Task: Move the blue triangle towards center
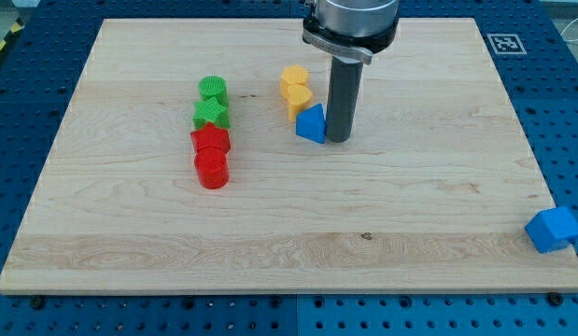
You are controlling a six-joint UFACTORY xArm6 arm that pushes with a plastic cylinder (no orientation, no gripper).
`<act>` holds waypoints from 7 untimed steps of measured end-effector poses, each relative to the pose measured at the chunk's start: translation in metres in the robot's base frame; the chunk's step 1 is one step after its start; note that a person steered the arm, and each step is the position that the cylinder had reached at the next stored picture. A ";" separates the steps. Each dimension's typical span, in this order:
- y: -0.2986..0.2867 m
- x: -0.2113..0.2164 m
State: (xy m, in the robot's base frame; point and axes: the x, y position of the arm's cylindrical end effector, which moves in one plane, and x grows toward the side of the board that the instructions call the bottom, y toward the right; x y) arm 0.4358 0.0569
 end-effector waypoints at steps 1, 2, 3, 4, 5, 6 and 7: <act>-0.004 0.004; -0.022 0.004; -0.023 0.004; -0.031 -0.006; -0.031 -0.007; -0.027 -0.006; -0.016 -0.005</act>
